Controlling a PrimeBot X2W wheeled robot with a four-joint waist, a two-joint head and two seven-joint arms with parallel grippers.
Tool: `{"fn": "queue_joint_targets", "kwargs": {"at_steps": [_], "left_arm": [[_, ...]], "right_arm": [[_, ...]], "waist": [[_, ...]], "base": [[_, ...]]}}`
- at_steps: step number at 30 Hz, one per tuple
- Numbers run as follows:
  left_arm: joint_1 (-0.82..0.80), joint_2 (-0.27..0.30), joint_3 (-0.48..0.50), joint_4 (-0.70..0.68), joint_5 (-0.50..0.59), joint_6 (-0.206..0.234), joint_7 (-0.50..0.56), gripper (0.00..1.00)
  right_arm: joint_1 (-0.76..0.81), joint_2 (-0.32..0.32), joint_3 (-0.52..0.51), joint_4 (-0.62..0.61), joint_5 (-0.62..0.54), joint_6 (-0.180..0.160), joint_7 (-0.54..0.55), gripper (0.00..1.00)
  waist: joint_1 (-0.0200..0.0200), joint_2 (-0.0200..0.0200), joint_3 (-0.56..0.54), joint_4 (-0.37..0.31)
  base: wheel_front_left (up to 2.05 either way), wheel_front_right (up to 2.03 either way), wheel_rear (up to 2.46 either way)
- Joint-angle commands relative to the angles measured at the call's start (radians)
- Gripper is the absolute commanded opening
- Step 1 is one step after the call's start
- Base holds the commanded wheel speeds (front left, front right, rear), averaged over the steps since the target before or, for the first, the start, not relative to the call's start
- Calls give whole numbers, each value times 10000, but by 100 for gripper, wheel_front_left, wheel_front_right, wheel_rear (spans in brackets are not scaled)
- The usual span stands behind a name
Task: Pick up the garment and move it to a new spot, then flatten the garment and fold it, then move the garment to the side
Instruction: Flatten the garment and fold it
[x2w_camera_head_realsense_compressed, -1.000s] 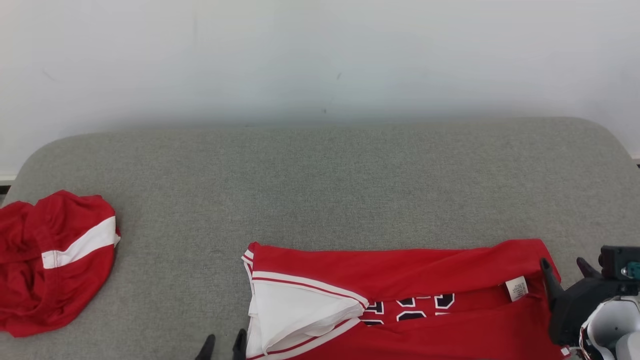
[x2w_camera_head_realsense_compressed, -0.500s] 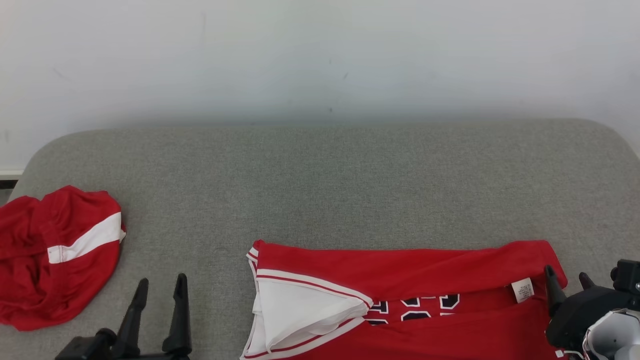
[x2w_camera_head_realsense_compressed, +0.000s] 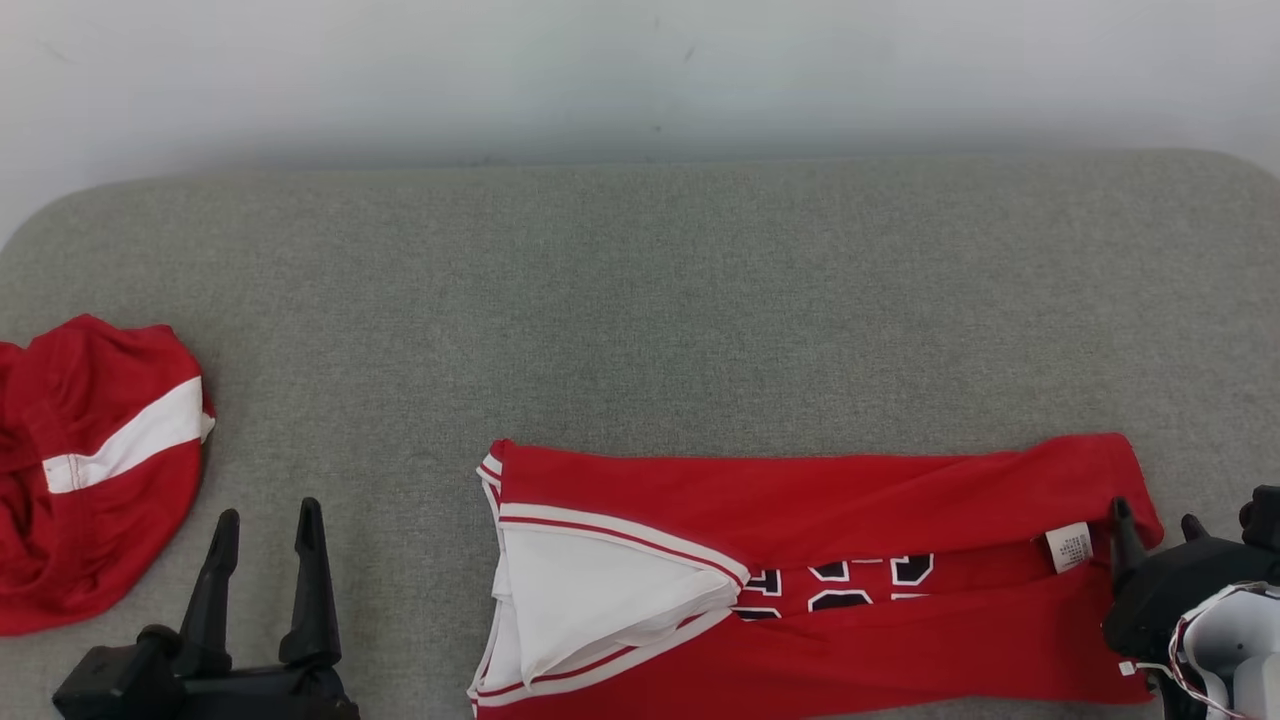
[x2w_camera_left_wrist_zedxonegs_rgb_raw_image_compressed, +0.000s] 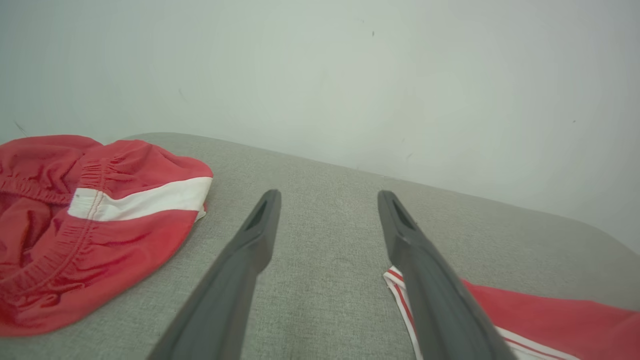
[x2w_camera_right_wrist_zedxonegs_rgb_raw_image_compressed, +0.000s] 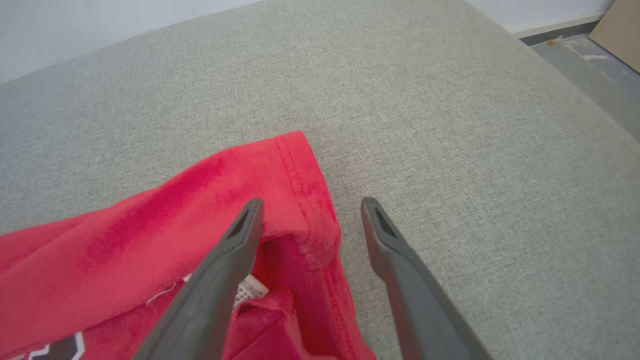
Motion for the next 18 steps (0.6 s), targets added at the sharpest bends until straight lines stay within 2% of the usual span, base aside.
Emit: {"fn": "queue_joint_targets", "kwargs": {"at_steps": [1, 18], "left_arm": [[-9, -44, 32, -55, 86, -56, -3, 100], [129, -114, -120, 214, -113, -126, -4, 100]], "right_arm": [[-139, 61, -55, 74, -88, -23, -53, 100], [-383, 51, -120, 1621, -638, -23, -49, 100]], "waist": [[-2, -2, 208, -20], [-2, -2, 368, 106]], "base": [[0, 0, 0], [0, 0, 0]]}}
